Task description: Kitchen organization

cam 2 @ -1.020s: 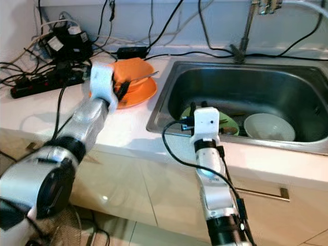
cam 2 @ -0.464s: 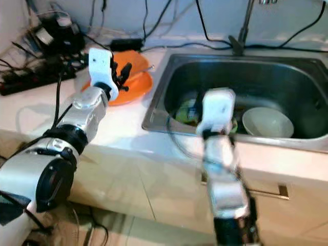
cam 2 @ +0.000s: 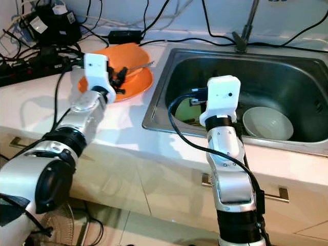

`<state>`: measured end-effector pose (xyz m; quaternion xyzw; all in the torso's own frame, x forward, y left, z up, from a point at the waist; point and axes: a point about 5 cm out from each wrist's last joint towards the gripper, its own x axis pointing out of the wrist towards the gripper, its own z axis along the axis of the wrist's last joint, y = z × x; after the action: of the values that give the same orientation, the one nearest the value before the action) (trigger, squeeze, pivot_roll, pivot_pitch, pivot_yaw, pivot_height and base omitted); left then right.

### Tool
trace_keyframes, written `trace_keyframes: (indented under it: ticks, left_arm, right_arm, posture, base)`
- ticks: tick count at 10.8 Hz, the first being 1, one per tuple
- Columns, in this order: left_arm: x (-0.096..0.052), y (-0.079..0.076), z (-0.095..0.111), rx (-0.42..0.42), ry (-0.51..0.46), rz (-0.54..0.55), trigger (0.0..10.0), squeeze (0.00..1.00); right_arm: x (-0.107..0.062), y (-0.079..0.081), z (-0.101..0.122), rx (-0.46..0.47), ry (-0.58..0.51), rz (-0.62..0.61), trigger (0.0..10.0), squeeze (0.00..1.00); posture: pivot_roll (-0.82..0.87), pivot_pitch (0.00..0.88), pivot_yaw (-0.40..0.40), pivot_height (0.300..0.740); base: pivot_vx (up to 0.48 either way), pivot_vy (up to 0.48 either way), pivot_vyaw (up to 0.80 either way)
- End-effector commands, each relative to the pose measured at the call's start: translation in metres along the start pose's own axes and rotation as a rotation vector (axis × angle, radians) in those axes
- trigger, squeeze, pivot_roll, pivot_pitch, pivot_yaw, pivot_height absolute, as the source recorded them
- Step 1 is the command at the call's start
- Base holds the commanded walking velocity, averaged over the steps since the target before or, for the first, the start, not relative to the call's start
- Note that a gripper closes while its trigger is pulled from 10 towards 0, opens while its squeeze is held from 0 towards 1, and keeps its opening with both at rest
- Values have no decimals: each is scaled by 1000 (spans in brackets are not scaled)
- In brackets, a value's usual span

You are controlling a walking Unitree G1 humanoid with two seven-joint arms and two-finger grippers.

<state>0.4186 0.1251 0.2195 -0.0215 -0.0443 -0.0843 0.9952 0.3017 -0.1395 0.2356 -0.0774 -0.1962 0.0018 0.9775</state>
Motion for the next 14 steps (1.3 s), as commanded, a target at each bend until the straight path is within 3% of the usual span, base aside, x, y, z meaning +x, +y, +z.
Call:
trace_keyframes:
  ticks: [1, 5, 11, 12, 13, 14]
  left_arm:
    - [-4, 13, -11, -22, 50, 50, 10000, 0]
    - [-6, 31, -3, 6, 36, 107, 10000, 0]
    - [7, 0, 36, -3, -126, -37, 10000, 0]
    - [6, -5, 40, 75, -157, -81, 10000, 0]
    - [-1, -18, 38, 331, -232, -248, 10000, 0]
    - [-9, -18, 38, 424, -298, -295, 10000, 0]
  right_arm:
    - [-2, 1, 1, 7, 11, 9, 10000, 0]
    - [2, -2, 1, 0, 28, 6, 10000, 0]
    - [9, -8, 3, -3, 8, -41, 10000, 0]
    - [9, -8, 3, -1, 6, -48, 10000, 0]
    - [10, -9, 2, 4, 2, -66, 10000, 0]
    - [10, -9, 1, 8, 2, -78, 10000, 0]
  posture:
    - [-111, 155, 70, 740]
    - [-97, 146, 67, 740]
    - [-81, 118, 101, 740]
    - [-77, 116, 108, 740]
    - [-67, 111, 123, 740]
    - [-59, 107, 133, 740]
  base:
    - [0, 0, 0]
    - [0, 0, 0]
    - [0, 0, 0]
    - [0, 0, 0]
    - [0, 0, 0]
    - [0, 0, 0]
